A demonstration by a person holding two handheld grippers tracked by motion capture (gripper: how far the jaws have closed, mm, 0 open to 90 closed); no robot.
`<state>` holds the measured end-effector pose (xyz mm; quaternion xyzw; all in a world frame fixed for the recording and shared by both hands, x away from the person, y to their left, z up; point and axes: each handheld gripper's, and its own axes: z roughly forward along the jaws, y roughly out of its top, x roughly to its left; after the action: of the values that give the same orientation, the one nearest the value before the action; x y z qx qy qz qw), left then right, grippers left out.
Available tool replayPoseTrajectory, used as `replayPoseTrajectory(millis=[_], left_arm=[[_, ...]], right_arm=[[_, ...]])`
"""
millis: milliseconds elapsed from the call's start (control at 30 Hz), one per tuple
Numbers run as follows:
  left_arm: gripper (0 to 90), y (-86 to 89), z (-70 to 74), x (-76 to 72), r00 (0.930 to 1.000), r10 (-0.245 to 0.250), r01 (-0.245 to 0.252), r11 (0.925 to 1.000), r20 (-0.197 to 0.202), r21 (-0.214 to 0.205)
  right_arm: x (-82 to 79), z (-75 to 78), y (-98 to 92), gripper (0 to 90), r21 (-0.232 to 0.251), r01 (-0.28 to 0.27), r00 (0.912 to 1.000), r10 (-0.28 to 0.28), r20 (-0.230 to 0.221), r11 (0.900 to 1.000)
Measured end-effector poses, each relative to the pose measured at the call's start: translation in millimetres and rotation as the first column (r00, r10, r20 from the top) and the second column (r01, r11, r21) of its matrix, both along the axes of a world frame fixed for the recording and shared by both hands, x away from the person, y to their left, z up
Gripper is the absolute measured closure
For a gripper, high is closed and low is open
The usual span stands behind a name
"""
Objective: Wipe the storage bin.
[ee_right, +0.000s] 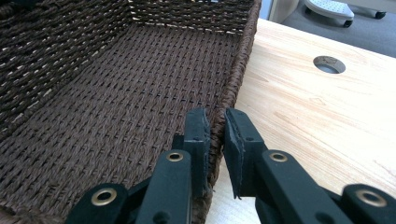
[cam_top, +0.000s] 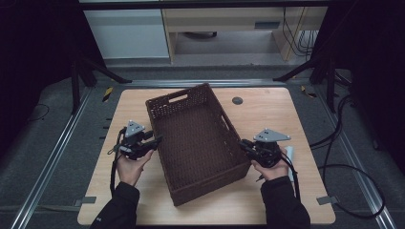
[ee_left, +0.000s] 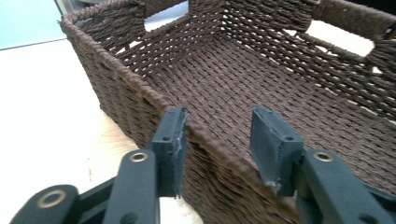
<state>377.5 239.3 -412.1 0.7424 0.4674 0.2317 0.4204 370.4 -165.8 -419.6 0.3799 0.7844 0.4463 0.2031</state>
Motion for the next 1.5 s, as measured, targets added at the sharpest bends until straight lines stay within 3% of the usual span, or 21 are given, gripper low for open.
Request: replayPoseTrajectory(millis=[133,233,333,400,700,767,900,1033,1133,1300,1500], left_arm=[[50.7,-3.0,-0.5,-9.6,1.0,0.002,-0.002,0.9994,0.0,0.034],[52.3,-2.2,-4.2,-12.3,1.0,0.001,-0.001,0.9998,-0.01,0.018],[55.2,-2.0,-6.1,-9.7,0.9999,0.004,-0.004,0.9999,-0.014,-0.011],[59.4,-2.1,-5.0,-7.3,0.9999,0.012,-0.012,0.9999,-0.004,0.005],[63.1,-0.4,-6.2,4.7,0.9994,0.035,-0.035,0.9991,0.009,0.025],[60.9,-2.9,-5.2,1.1,0.9993,0.035,-0.035,0.9982,0.012,0.048],[54.1,-4.5,-4.2,-8.1,0.9996,0.023,-0.024,0.9982,0.014,0.055],[53.9,-5.8,-5.1,-16.3,0.9998,0.01,-0.011,0.9979,0.015,0.064],[55.6,-5.7,-7.5,-19.2,0.9998,0.013,-0.014,0.9961,0.013,0.087],[58.7,-1.8,-9.5,-14.6,0.9998,0.02,-0.021,0.9988,0.005,0.045],[61.8,-0.4,-11.2,-8.4,0.9992,0.035,-0.036,0.9982,0.016,0.048]], right_arm=[[-8.9,0.4,2.0,78.8,0.01,-0.005,0.9999,0.005,-0.011,0.9999],[-12.8,3.1,3.3,76.7,0.003,-0.021,0.9996,0.021,-0.02,0.9998],[-10.6,7.0,2.2,70.6,0.023,-0.007,0.9999,0.007,0.01,0.9997],[-7.8,8.4,2.4,70.1,0.033,0.002,0.9997,-0.003,0.024,0.9994],[5.0,-1.2,17.6,69.8,0.025,-0.001,1.0,0.001,0.002,0.9997],[4.6,-2.9,21.2,71.9,0.014,-0.003,1.0,0.003,-0.002,0.9999],[-1.5,-2.7,22.8,72.1,0.008,0.003,1.0,-0.003,0.005,1.0],[-8.4,-2.3,23.1,71.5,0.028,-0.015,0.9998,0.015,-0.011,0.9995],[-11.2,-0.4,25.0,69.5,0.017,-0.028,0.9995,0.028,-0.015,0.9995],[-6.6,-1.2,25.9,58.1,0.035,-0.007,0.9999,0.006,0.012,0.9994],[1.9,-5.1,25.7,53.8,0.048,0.021,0.9996,-0.022,0.018,0.9986]])
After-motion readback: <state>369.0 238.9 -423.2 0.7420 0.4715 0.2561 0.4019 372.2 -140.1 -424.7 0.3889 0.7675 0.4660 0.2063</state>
